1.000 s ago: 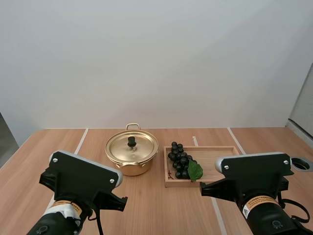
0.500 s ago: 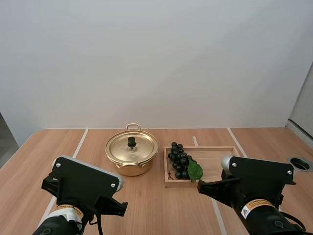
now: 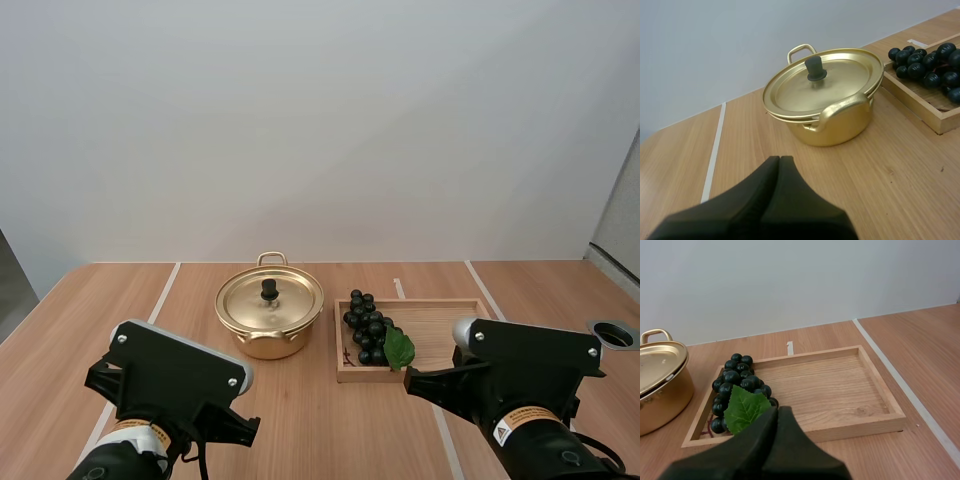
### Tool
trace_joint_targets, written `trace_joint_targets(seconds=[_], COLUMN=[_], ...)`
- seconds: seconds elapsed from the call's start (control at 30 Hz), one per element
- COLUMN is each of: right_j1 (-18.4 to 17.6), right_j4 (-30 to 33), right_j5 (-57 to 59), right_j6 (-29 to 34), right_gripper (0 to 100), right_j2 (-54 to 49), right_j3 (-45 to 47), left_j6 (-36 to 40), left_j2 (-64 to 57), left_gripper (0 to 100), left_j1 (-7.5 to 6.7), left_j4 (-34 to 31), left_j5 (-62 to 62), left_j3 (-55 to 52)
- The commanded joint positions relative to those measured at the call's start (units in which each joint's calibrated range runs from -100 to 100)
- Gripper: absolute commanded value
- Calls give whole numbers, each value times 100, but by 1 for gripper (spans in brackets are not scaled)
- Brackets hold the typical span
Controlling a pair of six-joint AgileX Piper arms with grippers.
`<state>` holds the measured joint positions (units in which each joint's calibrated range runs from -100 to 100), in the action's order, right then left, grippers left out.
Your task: Open the pot, put the pineapple inside, and close it
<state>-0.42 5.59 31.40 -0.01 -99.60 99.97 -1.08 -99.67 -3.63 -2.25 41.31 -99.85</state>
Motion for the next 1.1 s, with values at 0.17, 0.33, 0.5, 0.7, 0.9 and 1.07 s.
trace_joint_targets(seconds=[0.17, 0.33, 0.5, 0.7, 0.9, 1.07], right_j1=[25, 25, 25, 25, 25, 25], right_j4=[95, 378, 701, 701, 701, 701], right_j5=[-189, -686, 26, 26, 26, 26], right_j6=[-118, -171, -152, -152, -152, -152], right_gripper=[0, 0, 0, 0, 0, 0], right_j2=[-40, -40, -40, -40, -40, -40], right_j3=[3, 3, 3, 3, 3, 3], left_j6=[26, 26, 258, 1173, 1289, 1289], left_j2=[-33, -33, -33, -33, -33, -33], left_gripper=[0, 0, 0, 0, 0, 0], left_j1=[-19, -19, -19, -19, -19, -19], left_j4=[-18, -18, -250, -264, -286, -296], left_j5=[-28, -28, -32, -1160, -983, -998], left_j3=[-15, -15, -15, -15, -15, -15])
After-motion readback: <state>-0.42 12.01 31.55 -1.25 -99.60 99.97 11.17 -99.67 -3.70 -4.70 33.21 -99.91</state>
